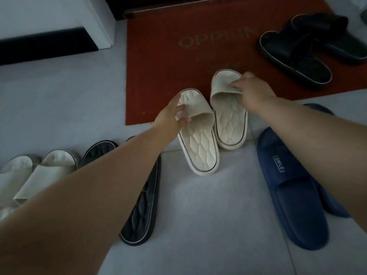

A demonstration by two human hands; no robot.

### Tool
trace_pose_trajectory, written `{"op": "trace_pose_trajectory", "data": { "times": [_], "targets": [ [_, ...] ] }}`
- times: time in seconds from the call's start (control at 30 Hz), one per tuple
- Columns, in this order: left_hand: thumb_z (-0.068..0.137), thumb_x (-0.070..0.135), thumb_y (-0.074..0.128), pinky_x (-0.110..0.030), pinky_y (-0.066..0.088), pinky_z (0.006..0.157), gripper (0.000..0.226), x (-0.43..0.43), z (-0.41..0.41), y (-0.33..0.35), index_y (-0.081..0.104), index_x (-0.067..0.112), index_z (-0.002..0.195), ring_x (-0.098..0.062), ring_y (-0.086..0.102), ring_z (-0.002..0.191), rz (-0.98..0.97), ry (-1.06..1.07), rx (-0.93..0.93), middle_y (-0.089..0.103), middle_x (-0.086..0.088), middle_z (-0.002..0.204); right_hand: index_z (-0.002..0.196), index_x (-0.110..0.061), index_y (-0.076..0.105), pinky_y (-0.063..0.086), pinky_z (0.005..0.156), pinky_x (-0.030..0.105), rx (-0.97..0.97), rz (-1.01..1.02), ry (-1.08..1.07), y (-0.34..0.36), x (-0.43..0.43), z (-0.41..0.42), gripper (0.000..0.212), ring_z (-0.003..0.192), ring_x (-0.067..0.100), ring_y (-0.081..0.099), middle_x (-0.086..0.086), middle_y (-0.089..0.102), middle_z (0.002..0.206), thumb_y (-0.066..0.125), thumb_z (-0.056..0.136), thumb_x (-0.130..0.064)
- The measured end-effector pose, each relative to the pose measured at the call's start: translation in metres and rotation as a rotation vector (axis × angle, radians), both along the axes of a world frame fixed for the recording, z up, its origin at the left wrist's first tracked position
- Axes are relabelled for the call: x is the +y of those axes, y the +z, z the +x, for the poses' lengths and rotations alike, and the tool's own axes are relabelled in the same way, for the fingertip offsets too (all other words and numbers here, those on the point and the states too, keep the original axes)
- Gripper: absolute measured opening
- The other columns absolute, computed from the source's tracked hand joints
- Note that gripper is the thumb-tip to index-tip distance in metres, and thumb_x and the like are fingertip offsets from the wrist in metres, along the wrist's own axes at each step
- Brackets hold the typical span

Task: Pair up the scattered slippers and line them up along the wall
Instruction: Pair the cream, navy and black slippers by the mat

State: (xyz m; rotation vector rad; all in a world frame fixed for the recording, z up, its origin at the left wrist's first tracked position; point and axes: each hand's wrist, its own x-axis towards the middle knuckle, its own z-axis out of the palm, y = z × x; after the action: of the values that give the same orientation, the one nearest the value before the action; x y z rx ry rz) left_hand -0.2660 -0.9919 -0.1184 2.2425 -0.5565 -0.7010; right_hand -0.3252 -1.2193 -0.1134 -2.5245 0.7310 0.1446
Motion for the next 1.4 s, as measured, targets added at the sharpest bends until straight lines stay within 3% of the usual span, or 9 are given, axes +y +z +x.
{"op": "trace_pose_trajectory", "data": {
  "times": [0.17,0.27,0.47,0.53,0.63,0.87,1.0,1.2,1.4],
  "targets": [
    [0.085,0.025,0.061,-0.025,0.030,0.100,0.074,0.052,-0.038,-0.004,0.016,0.031,0.144,-0.013,0.040,0.129,0.027,-0.141,-0.003,0.043,0.008,0.140,0.132,-0.017,0.049,0.041,0.082,0.026,-0.169,-0.003,0.215,-0.003,0.044,-0.077,0.048,0.099,0.018,0.053,0.004,0.044,0.126,0.053,0.086,-0.006],
    [0.084,0.029,0.061,-0.023,0.032,0.095,0.073,0.079,-0.065,-0.004,0.017,0.038,0.142,-0.004,0.038,0.121,0.087,-0.234,-0.028,0.040,0.014,0.137,0.133,-0.021,0.047,0.036,0.070,0.020,-0.104,0.029,0.287,-0.013,0.063,-0.119,0.053,0.087,0.007,0.047,0.000,0.043,0.123,0.050,0.083,-0.002],
    [0.086,0.026,0.059,-0.012,0.033,0.085,0.063,0.090,-0.101,0.000,0.028,0.030,0.140,-0.001,0.040,0.103,0.117,-0.223,-0.035,0.036,0.008,0.141,0.135,-0.021,0.046,0.034,0.072,0.020,-0.075,0.054,0.251,-0.012,0.077,-0.152,0.054,0.094,0.005,0.041,0.000,0.042,0.128,0.047,0.085,-0.003],
    [0.087,0.024,0.057,-0.007,0.031,0.085,0.059,0.090,-0.107,0.000,0.030,0.028,0.139,-0.005,0.042,0.108,0.130,-0.190,-0.045,0.035,0.007,0.142,0.133,-0.020,0.047,0.037,0.076,0.022,-0.087,0.052,0.261,-0.013,0.078,-0.157,0.053,0.098,0.008,0.043,0.003,0.043,0.127,0.046,0.084,0.000],
    [0.089,0.021,0.055,-0.015,0.027,0.093,0.053,0.089,-0.114,0.000,0.035,0.024,0.138,-0.012,0.038,0.126,0.120,-0.157,-0.087,0.036,0.004,0.143,0.131,-0.019,0.050,0.034,0.078,0.018,-0.120,0.048,0.264,-0.014,0.078,-0.167,0.053,0.103,0.014,0.048,0.005,0.045,0.125,0.045,0.083,0.003],
    [0.087,0.021,0.058,-0.022,0.030,0.096,0.057,0.080,-0.117,-0.001,0.034,0.023,0.138,-0.021,0.037,0.130,0.154,-0.101,-0.100,0.035,-0.002,0.144,0.138,-0.020,0.038,0.036,0.089,0.023,-0.039,0.125,0.256,-0.003,0.078,-0.169,0.057,0.112,0.020,0.047,0.005,0.039,0.133,0.048,0.085,-0.002],
    [0.075,0.038,0.069,-0.046,0.034,0.107,0.082,0.055,-0.104,0.016,0.024,0.028,0.142,-0.032,0.033,0.133,0.274,-0.164,-0.071,0.032,-0.005,0.148,0.143,-0.025,0.024,0.039,0.083,0.024,0.091,0.232,0.335,0.041,0.038,-0.171,0.074,0.106,0.017,0.051,0.001,0.045,0.121,0.064,0.082,-0.011],
    [0.072,0.032,0.074,-0.025,0.034,0.089,0.080,-0.063,-0.116,0.067,0.030,0.026,0.139,-0.013,0.046,0.115,-0.110,-0.207,0.008,0.051,0.002,0.131,0.141,-0.028,0.024,0.047,0.062,0.013,0.309,0.184,0.261,0.133,-0.071,-0.214,0.079,0.078,0.007,0.059,-0.004,0.053,0.099,0.067,0.079,-0.005],
    [0.070,0.016,0.076,-0.021,0.040,0.086,0.082,-0.150,-0.188,0.062,0.031,0.020,0.138,-0.013,0.049,0.106,-0.323,-0.163,0.229,0.051,0.003,0.112,0.137,-0.034,0.029,0.048,0.068,0.023,0.338,0.168,0.150,0.148,-0.145,-0.262,0.076,0.083,0.017,0.060,-0.001,0.056,0.104,0.069,0.079,-0.007]
  ]
}}
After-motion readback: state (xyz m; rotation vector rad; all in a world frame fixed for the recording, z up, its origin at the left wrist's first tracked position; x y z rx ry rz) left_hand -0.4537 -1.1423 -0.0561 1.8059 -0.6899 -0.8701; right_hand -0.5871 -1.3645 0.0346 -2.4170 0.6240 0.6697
